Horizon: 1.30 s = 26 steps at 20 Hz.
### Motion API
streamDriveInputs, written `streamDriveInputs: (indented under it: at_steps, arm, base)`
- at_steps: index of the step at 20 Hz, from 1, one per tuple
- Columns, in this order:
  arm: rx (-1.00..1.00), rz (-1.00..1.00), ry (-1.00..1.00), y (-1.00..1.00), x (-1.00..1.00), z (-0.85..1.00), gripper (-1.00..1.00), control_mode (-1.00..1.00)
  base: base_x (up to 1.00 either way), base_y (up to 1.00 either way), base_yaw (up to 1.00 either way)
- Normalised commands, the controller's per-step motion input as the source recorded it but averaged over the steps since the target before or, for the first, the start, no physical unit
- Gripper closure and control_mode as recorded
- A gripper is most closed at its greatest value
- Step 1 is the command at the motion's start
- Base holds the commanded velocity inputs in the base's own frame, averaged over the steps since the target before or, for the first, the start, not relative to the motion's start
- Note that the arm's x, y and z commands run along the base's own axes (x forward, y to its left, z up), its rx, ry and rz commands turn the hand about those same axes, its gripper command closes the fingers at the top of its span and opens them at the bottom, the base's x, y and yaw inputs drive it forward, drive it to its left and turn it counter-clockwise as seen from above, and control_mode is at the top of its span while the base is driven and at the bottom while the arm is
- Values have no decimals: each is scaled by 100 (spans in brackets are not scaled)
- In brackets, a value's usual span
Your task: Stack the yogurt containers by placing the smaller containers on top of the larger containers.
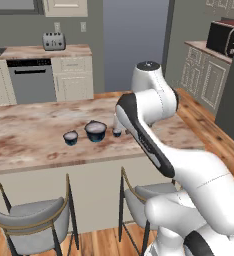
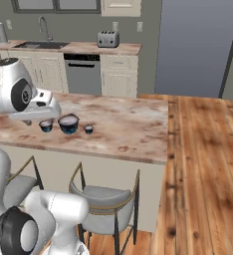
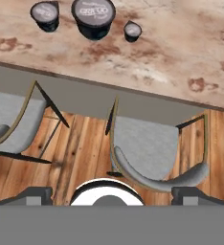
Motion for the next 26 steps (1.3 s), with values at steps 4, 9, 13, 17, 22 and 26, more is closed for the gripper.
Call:
streamDriveInputs:
  at_steps: [4, 9, 13, 17, 22, 26]
  arm:
    - [-6, 3, 0, 55, 0, -13, -100, -100]
    - [-10, 3, 0, 51, 0, -17, -100, -100]
    - [-14, 1, 0, 48, 0, -18, -100, -100]
    - [-15, 0, 0, 45, 0, -14, -100, -100]
    - [-12, 0, 0, 33, 1, -14, -100, -100]
    - [-6, 0, 0, 13, 18, -8, -100, -100]
  base:
    - [0, 0, 0]
    - [0, 0, 0]
    - [0, 0, 0]
    - [0, 0, 0]
    - [0, 0, 0]
    - [0, 0, 0]
